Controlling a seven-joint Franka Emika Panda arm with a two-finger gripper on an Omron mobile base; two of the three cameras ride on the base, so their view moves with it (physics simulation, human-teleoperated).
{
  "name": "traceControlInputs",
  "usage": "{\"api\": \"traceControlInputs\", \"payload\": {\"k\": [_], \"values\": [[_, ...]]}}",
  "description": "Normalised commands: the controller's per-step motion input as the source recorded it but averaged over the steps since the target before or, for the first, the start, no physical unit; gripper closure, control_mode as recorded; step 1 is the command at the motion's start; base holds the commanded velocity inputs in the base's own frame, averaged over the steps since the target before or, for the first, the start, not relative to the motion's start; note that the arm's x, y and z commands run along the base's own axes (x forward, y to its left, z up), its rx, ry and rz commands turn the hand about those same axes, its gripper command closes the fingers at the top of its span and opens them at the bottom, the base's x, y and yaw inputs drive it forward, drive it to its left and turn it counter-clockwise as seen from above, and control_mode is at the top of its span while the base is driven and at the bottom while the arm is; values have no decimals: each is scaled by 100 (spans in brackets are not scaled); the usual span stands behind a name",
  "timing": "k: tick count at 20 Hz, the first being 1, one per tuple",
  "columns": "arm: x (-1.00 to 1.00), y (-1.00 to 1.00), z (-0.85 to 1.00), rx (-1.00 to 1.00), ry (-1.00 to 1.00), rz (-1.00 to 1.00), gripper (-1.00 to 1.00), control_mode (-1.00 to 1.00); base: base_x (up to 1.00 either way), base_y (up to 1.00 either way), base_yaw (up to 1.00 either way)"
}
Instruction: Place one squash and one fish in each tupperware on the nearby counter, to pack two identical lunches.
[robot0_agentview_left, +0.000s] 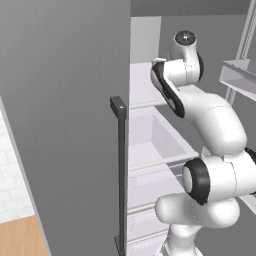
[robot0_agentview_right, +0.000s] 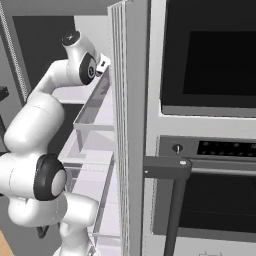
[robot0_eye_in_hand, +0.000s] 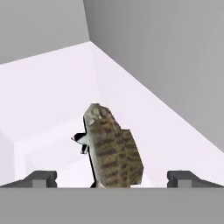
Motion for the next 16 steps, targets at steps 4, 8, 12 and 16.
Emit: {"api": "traceControlInputs", "payload": {"k": [4, 8, 12, 16], "values": [[2, 2, -3, 0, 4, 5, -100, -100, 0, 0, 0], [0, 2, -34, 0, 5, 9, -100, -100, 0, 0, 0], [5, 0, -50, 0, 3, 7, -100, -100, 0, 0, 0], [21, -9, -10, 0, 0, 1, -100, -100, 0, 0, 0]]}}
